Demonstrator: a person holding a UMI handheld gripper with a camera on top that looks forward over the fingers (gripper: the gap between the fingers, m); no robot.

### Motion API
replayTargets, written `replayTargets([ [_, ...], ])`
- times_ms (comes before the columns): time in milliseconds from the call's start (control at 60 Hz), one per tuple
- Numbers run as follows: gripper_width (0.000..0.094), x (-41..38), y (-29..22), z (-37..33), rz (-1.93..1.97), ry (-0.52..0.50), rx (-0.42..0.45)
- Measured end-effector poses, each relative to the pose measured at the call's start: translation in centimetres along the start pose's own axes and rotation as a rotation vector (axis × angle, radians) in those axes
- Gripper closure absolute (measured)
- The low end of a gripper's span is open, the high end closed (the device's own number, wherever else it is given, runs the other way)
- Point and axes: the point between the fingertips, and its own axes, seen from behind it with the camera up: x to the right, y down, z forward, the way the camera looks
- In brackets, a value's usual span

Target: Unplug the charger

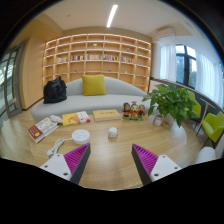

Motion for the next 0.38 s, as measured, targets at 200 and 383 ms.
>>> replayTargets([
  [200,0.0081,-0.2,-0.1,-1.6,-0.032,-0.008,0.008],
  [383,0.0081,-0.1,-0.3,-1.4,-0.053,-0.009,0.017],
])
